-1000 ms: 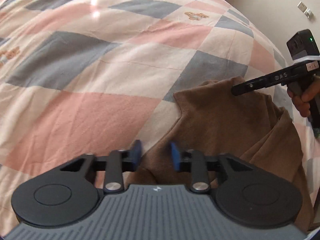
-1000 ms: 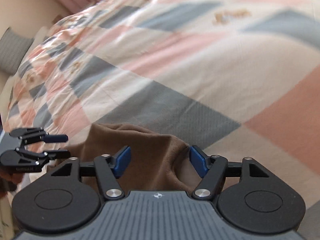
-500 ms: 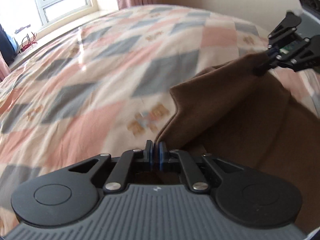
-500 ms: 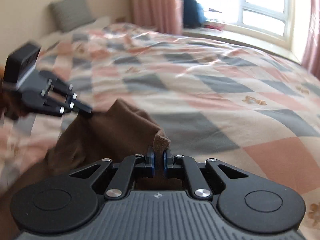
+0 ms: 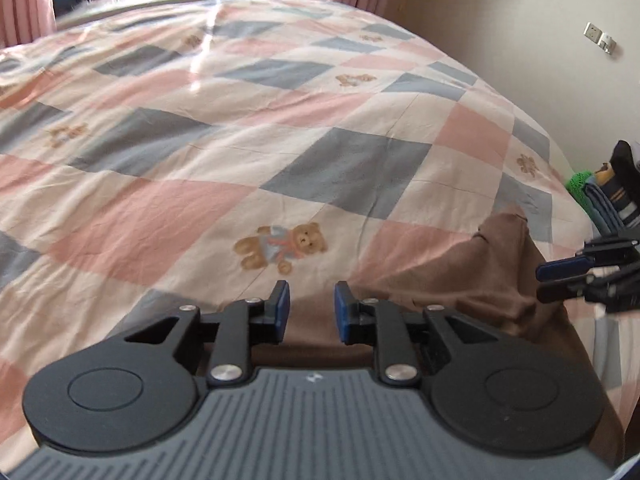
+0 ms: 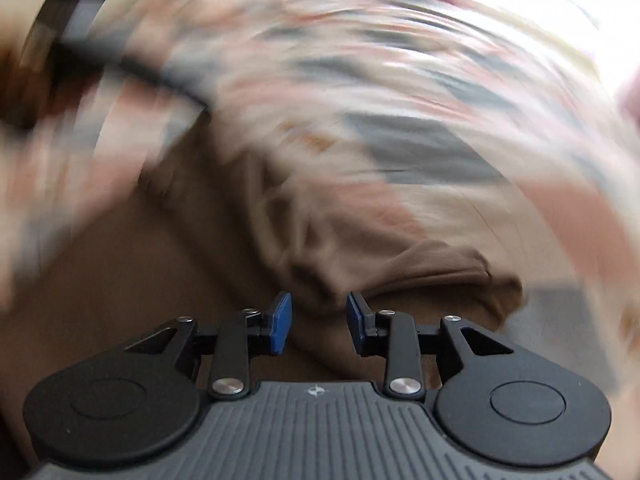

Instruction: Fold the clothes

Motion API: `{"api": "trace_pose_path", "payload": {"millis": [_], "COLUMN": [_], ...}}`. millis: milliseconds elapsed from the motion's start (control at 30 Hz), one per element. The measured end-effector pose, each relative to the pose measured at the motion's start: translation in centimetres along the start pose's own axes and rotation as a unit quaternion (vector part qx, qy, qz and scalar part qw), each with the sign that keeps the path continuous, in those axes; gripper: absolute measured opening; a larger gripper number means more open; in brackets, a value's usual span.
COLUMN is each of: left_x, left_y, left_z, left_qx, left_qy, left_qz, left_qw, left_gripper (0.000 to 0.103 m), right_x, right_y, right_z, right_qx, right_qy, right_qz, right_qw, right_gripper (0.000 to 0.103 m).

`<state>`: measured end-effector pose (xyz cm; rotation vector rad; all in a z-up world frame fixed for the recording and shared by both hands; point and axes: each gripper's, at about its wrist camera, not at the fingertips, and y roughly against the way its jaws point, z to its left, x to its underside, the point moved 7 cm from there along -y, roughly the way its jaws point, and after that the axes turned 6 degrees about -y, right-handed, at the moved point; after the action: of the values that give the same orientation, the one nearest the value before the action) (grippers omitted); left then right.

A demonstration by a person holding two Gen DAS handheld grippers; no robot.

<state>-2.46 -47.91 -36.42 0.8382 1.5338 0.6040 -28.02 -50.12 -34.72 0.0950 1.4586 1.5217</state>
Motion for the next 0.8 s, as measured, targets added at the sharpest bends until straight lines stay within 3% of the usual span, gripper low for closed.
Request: {"api": "trace_pose_path", "payload": {"millis": [33,100,167,233,300,367,500,567,633,700,800], "left_x": [-0.2,-0.1,1.0,3.2,6.0,7.2,6.3,6.1,6.3,6.7,7.6], "left_y": [-1.1,-2.7,-2.9,-2.5,-2.2,-1.7,-1.1,-0.6,-0.4,-0.3,0.5], "left_z": [-0.4,-1.9,-4.3,-6.4,-7.6,-8.0,-8.3,-8.9,-9.3,-9.2,-9.4], "left_qx": [0.014,0.050,0.117,0.138,0.121,0.100,0.071,0.054,0.038,0.023,0.013], "left_qy": [-0.003,-0.009,-0.023,-0.065,-0.098,-0.110,-0.099,-0.131,-0.168,-0.203,-0.247], "left_qz": [0.009,0.034,0.055,0.076,0.092,0.079,0.050,0.037,0.037,0.046,0.049], "left_qw": [0.9999,0.9981,0.9914,0.9855,0.9835,0.9857,0.9913,0.9892,0.9844,0.9778,0.9676], "left_gripper": [0.019,0.019,0.019,0.019,0.019,0.019,0.019,0.019,0.019,0.018,0.018], "right_x": [-0.8,-1.1,-0.4,0.8,2.1,2.4,0.7,-0.5,-0.9,-0.2,3.0], "right_y": [-0.4,-1.7,-3.0,-4.0,-4.6,-4.3,-3.8,-3.3,-3.5,-4.6,-6.6], "right_z": [-1.5,-4.1,-5.5,-5.4,-5.0,-4.3,-2.4,-1.2,0.2,0.9,0.2], "right_qx": [-0.012,-0.025,-0.027,-0.010,0.027,0.046,0.090,0.078,0.031,0.014,0.063], "right_qy": [-0.096,-0.266,-0.348,-0.341,-0.285,-0.238,-0.168,-0.132,-0.112,-0.090,-0.025], "right_qz": [-0.005,-0.002,0.011,0.038,0.065,0.058,0.016,-0.023,-0.032,-0.001,0.056], "right_qw": [0.995,0.964,0.937,0.939,0.956,0.968,0.982,0.988,0.993,0.996,0.996], "right_gripper": [0.034,0.035,0.036,0.034,0.032,0.031,0.034,0.035,0.033,0.030,0.014]}}
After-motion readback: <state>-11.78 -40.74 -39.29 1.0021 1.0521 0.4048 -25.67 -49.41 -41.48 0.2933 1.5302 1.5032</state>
